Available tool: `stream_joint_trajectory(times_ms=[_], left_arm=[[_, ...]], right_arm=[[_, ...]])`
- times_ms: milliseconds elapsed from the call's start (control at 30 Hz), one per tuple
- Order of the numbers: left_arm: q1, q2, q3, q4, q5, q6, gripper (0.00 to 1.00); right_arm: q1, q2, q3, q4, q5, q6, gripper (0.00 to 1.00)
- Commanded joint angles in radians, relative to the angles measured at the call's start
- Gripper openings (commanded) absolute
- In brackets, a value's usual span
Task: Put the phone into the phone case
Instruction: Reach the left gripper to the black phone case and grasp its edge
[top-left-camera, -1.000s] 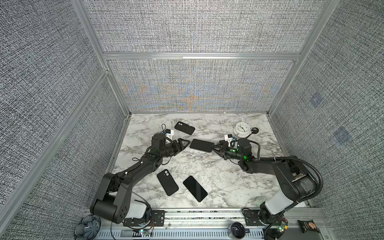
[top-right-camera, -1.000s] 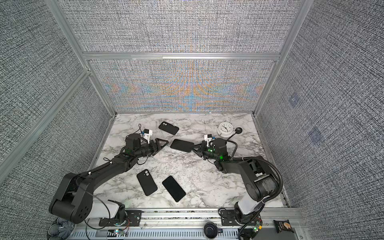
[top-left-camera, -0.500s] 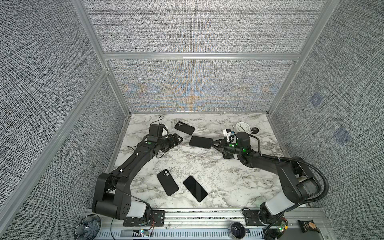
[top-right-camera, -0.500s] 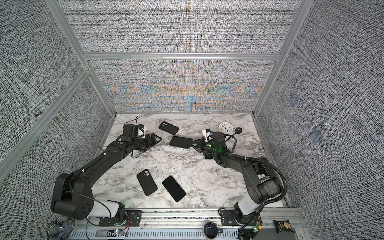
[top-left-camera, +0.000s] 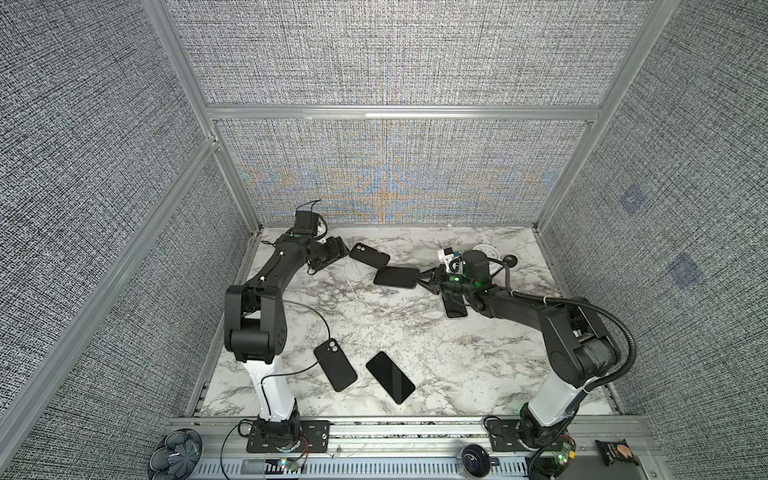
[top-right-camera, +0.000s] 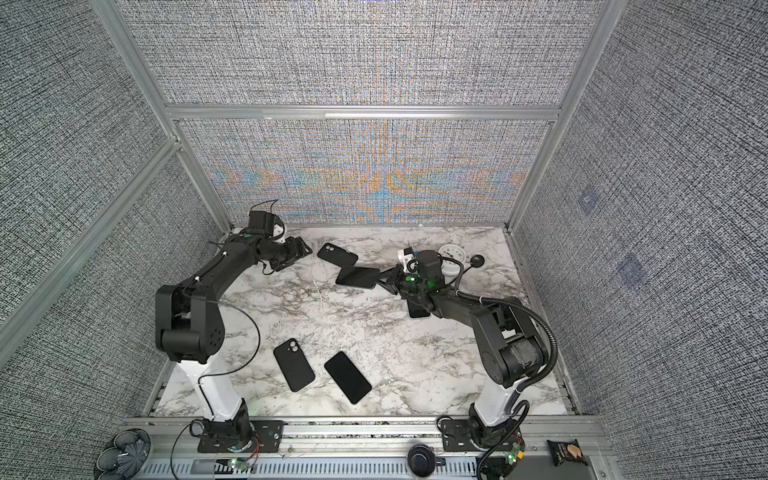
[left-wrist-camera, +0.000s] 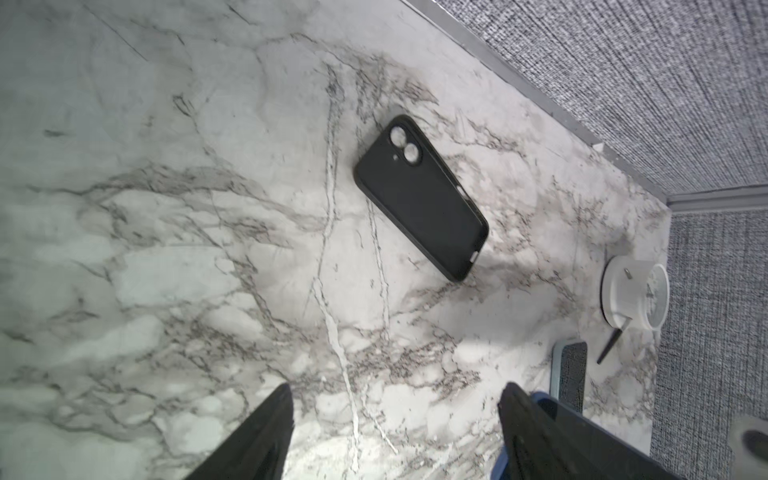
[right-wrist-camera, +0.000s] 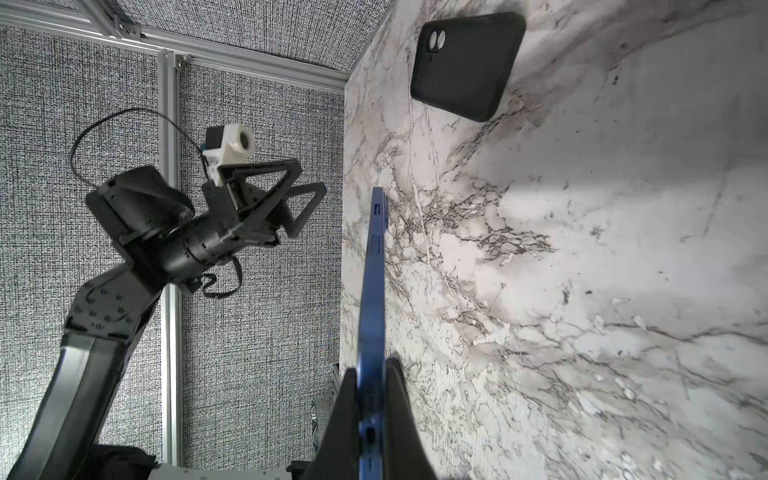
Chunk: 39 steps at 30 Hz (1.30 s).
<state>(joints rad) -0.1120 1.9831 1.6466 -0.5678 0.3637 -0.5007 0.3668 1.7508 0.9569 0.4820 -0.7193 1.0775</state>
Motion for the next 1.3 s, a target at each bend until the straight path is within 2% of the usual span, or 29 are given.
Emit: stream_joint_trajectory(times_ms=[0,233,367,467,967,1267], left_arm=[[0.029,0.118,0.152,-0.121,0.007,0.084,0.77],[0.041,0.381,0.529,-0.159,0.127,0.227,0.74],[0.04,0.533,0.762,-0.219,0.122,0.261,0.7],[0.038,0.614,0.863,-0.248,0.11,0.249,0.65],[-0.043,0.68,0.86,-0.314,-0.079,0.327,0.52],[-0.068,0.71,0.861,-0.319,-0.11,0.351,0.47]], right_arm=[[-0.01,0.018,0.029,-0.03,-0.025,-0.053,0.0],[-0.027,0.073,0.098,-0.056,-0.059,-0.07,0.0],[-0.036,0.094,0.107,-0.046,-0.075,-0.066,0.0],[-0.046,0.11,0.112,-0.042,-0.084,-0.062,0.0],[-0.061,0.157,0.113,0.004,-0.109,-0.027,0.0],[-0.066,0.099,0.101,-0.064,-0.094,-0.079,0.0]])
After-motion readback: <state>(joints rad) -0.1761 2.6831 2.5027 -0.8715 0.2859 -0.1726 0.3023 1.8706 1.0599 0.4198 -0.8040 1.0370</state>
